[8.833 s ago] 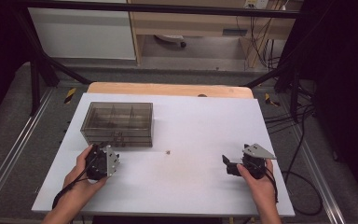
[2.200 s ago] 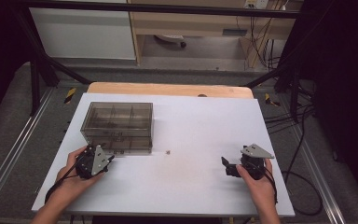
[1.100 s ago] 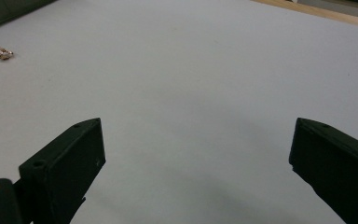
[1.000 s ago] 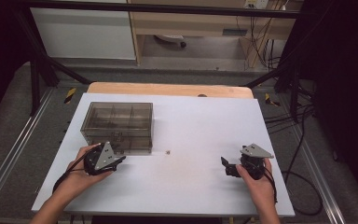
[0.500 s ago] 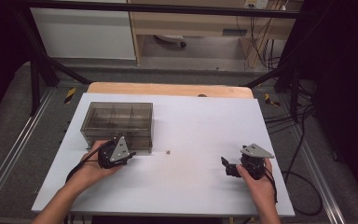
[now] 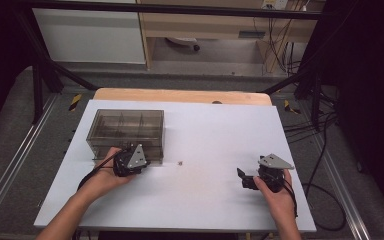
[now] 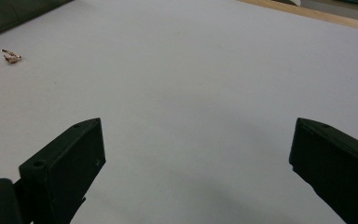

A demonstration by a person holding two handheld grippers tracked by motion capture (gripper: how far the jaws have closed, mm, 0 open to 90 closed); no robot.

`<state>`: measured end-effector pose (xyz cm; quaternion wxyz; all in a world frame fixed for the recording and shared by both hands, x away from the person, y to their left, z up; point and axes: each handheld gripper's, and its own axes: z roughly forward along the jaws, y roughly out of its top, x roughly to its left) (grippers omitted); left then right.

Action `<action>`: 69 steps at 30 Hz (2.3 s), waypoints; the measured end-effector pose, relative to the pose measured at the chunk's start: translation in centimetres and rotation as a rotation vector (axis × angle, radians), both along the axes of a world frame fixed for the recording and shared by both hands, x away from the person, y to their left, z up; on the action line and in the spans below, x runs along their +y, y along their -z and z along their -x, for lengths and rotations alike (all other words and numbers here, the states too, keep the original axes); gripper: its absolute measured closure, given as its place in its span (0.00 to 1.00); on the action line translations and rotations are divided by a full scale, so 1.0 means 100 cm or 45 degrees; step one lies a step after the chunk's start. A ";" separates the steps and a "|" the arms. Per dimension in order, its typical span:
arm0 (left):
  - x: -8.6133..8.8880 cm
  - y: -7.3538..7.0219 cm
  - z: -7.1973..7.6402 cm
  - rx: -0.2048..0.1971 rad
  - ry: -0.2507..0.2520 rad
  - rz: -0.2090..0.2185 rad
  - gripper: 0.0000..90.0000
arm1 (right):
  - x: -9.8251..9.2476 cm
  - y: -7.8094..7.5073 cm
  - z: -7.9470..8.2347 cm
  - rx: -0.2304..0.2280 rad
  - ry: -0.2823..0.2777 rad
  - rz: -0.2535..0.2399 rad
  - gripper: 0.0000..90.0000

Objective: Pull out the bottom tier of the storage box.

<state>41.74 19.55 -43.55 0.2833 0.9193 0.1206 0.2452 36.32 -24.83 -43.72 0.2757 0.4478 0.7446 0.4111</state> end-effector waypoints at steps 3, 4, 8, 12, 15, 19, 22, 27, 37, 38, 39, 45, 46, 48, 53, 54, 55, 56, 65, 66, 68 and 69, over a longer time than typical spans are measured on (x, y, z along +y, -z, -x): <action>0.002 0.000 -0.001 0.010 -0.002 0.001 0.79 | 0.000 0.000 0.000 0.000 -0.002 0.002 0.04; 0.003 0.001 -0.001 0.011 0.002 -0.002 0.78 | 0.000 0.000 0.000 0.001 -0.002 0.001 0.04; 0.005 0.001 -0.002 0.026 -0.003 0.012 0.77 | 0.000 0.001 0.000 0.014 -0.003 -0.002 0.04; 0.004 0.003 -0.003 0.029 -0.004 0.015 0.76 | 0.001 0.000 0.000 0.009 -0.004 0.001 0.04; 0.005 0.004 -0.005 0.046 -0.007 0.022 0.75 | 0.001 0.001 0.000 0.011 -0.004 0.000 0.04; 0.006 0.004 -0.004 0.082 -0.001 0.030 0.77 | 0.000 0.000 0.000 0.007 -0.007 0.001 0.04; 0.006 0.003 -0.002 0.094 0.014 0.027 0.79 | 0.000 0.001 0.000 0.010 -0.006 0.001 0.04; 0.006 0.003 0.001 0.102 0.014 0.028 0.79 | 0.001 0.000 0.000 0.009 -0.005 0.002 0.04; 0.007 0.001 0.012 0.151 0.038 0.039 0.82 | 0.001 0.001 0.000 0.011 -0.013 0.004 0.04; 0.007 0.001 0.013 0.152 0.041 0.039 0.82 | 0.001 0.001 0.000 0.012 -0.013 0.005 0.04; 0.008 0.001 0.014 0.152 0.040 0.040 0.82 | 0.001 0.001 0.000 0.011 -0.012 0.007 0.04; 0.010 -0.001 0.019 0.168 0.046 0.047 0.83 | 0.002 0.001 0.000 0.018 -0.013 0.007 0.04; 0.011 -0.001 0.020 0.169 0.049 0.045 0.83 | 0.002 0.001 0.000 0.018 -0.012 0.007 0.04; 0.012 -0.002 0.021 0.167 0.051 0.048 0.83 | 0.002 0.002 0.000 0.018 -0.014 0.009 0.04; 0.013 -0.003 0.026 0.170 0.049 0.049 0.84 | 0.002 0.002 0.000 0.021 -0.013 0.008 0.04; 0.014 -0.004 0.026 0.169 0.051 0.043 0.84 | 0.002 0.002 0.000 0.021 -0.013 0.008 0.04; 0.014 -0.004 0.027 0.169 0.048 0.047 0.84 | 0.002 0.002 0.000 0.024 -0.012 0.006 0.04; 0.014 -0.004 0.028 0.169 0.043 0.052 0.84 | 0.002 0.002 0.000 0.028 -0.011 0.004 0.04; 0.014 -0.005 0.034 0.180 0.044 0.040 0.84 | 0.002 0.002 0.000 0.026 -0.011 0.005 0.04; 0.013 -0.005 0.035 0.184 0.041 0.045 0.84 | 0.002 0.002 0.000 0.026 -0.011 0.005 0.04; 0.014 -0.006 0.036 0.189 0.045 0.039 0.84 | 0.002 0.002 0.000 0.029 -0.009 0.002 0.04; 0.014 -0.006 0.037 0.191 0.044 0.041 0.84 | 0.002 0.002 0.000 0.029 -0.009 0.002 0.04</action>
